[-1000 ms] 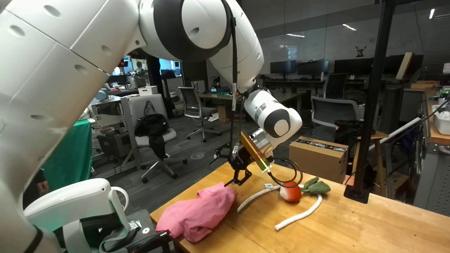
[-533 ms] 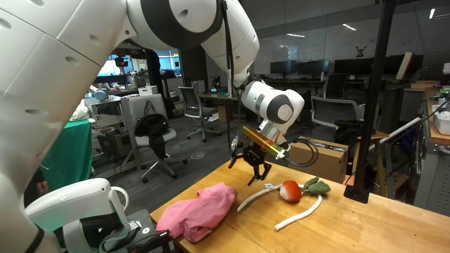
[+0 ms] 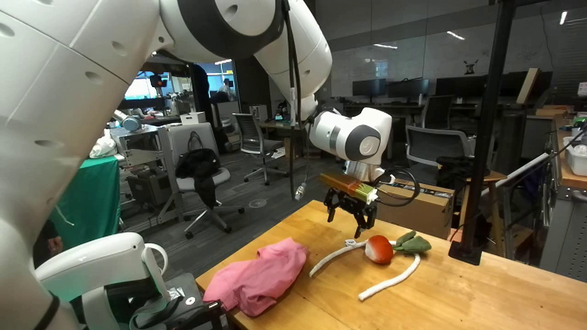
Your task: Separate the objects on the table.
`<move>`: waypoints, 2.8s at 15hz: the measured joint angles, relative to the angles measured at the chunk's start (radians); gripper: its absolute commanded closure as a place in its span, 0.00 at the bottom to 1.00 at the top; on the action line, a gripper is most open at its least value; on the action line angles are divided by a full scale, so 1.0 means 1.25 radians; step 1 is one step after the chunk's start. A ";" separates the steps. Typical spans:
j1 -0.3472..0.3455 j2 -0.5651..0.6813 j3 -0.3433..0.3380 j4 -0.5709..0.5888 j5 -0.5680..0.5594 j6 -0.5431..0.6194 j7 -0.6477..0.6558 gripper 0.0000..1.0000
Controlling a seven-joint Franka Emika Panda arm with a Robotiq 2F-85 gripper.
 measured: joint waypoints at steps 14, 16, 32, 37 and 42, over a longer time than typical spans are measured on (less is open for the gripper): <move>0.160 0.014 -0.189 -0.082 -0.200 0.313 0.436 0.00; 0.172 0.016 -0.194 -0.083 -0.202 0.313 0.462 0.00; 0.087 0.022 -0.096 -0.058 -0.149 0.312 0.322 0.00; 0.029 0.067 -0.063 -0.021 -0.110 0.300 0.227 0.00; 0.000 0.112 -0.028 0.013 -0.085 0.267 0.166 0.00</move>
